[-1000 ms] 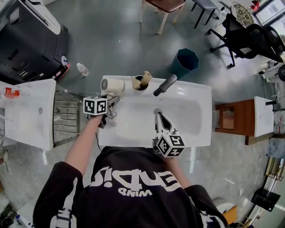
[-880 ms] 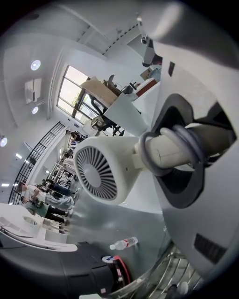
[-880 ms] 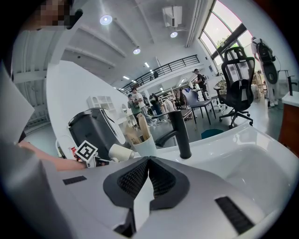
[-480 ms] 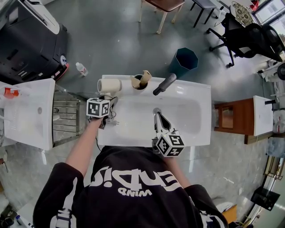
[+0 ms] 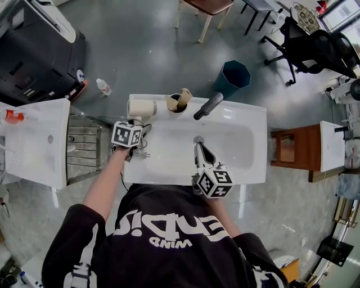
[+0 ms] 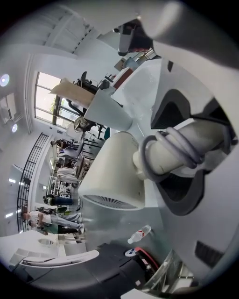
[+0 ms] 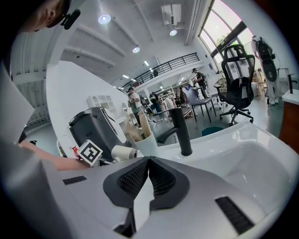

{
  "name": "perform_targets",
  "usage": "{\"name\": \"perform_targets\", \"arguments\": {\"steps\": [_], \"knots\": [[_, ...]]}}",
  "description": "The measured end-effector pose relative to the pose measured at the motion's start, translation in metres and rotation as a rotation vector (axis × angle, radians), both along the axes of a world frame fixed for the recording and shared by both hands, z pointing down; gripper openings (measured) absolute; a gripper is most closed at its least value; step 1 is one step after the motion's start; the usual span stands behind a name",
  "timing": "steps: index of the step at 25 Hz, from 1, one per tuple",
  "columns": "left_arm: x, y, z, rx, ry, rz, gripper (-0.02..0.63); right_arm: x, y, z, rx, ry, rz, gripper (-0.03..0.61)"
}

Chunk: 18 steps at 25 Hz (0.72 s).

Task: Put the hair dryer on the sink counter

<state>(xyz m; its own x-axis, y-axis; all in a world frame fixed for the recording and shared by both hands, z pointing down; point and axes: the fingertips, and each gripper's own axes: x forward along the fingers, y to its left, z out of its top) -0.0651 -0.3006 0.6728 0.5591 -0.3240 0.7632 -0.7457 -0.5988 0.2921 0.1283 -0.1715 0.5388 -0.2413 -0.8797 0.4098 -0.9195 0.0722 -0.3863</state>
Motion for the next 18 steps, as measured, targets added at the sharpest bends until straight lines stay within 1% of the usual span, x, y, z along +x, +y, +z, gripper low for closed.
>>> {"name": "perform_targets", "arguments": {"steps": [3,7,9,12,16,18], "knots": [[-0.003,-0.003,0.002,-0.007,0.0,-0.025,0.295,-0.001,0.001,0.0,0.001,0.0,0.0,0.025],[-0.01,-0.006,-0.003,0.03,-0.036,-0.044,0.304,0.0,0.003,0.001,0.001,0.001,-0.001,0.025],[-0.016,-0.007,-0.003,0.036,-0.045,-0.067,0.305,-0.002,0.003,0.001,0.001,0.001,-0.006,0.025],[-0.022,-0.008,-0.004,0.04,-0.036,-0.096,0.308,-0.003,0.003,-0.001,0.006,0.002,-0.012,0.025],[-0.02,-0.006,-0.007,0.045,-0.026,-0.099,0.31,-0.003,0.004,-0.004,0.009,0.002,-0.018,0.025],[-0.022,-0.006,-0.01,0.063,-0.032,-0.109,0.31,-0.004,0.005,-0.004,0.011,0.002,-0.021,0.025]]}}
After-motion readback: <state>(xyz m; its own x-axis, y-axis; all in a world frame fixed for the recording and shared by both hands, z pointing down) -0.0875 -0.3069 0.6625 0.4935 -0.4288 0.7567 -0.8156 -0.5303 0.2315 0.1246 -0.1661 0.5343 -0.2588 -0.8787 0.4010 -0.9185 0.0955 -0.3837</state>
